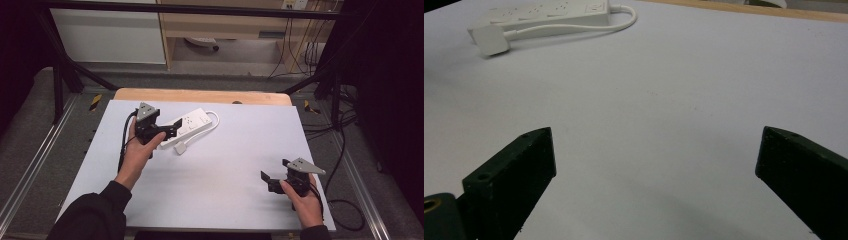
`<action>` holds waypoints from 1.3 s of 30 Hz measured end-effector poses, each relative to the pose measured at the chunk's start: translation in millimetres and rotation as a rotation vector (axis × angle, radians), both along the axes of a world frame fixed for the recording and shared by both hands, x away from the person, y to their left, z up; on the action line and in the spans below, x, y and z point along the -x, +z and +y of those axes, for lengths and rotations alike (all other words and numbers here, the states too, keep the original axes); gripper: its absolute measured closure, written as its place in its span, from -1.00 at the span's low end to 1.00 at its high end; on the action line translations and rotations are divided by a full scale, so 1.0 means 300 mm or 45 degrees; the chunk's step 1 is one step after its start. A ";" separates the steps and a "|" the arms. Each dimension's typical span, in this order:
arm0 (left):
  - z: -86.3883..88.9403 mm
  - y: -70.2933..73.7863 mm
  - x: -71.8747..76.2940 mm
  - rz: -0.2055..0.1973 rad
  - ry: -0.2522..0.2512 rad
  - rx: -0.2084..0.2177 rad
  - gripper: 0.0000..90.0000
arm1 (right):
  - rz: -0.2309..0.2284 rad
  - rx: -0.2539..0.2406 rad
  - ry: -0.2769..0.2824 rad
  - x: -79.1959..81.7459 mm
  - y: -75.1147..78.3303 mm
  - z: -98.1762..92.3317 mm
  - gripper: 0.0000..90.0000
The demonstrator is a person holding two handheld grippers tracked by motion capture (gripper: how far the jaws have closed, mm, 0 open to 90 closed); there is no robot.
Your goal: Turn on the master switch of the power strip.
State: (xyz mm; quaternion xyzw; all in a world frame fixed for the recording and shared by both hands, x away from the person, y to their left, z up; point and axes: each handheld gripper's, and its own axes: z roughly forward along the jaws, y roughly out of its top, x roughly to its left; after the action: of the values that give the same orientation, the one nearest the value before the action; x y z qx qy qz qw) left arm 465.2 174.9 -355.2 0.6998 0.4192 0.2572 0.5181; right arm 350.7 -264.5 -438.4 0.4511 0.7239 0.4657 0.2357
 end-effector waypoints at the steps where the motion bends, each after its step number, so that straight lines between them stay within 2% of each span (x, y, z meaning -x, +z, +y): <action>1: -0.006 0.000 -0.007 0.002 -0.002 -0.003 -0.84 | 0.000 -0.001 0.001 0.000 0.000 0.000 -0.93; 10: -0.058 -0.015 -0.072 0.016 0.001 -0.033 -0.81 | 0.000 -0.004 0.004 -0.006 -0.001 0.005 -0.93; 18: -0.095 -0.030 -0.115 0.024 -0.001 -0.021 -0.80 | 0.005 0.004 0.022 -0.013 -0.003 0.015 -0.93; 26: -0.135 -0.035 -0.153 0.026 -0.004 -0.045 -0.79 | 0.004 0.008 0.021 -0.012 -0.003 0.016 -0.94; 39: -0.177 -0.034 -0.203 0.032 -0.001 -0.050 -0.78 | 0.008 0.002 0.014 -0.013 -0.003 0.011 -0.93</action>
State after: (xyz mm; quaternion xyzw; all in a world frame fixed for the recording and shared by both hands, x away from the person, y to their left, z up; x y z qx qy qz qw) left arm 526.0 121.7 -365.3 0.7131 0.4202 0.2565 0.4991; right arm 354.5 -261.3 -439.3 0.4484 0.7274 0.4650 0.2313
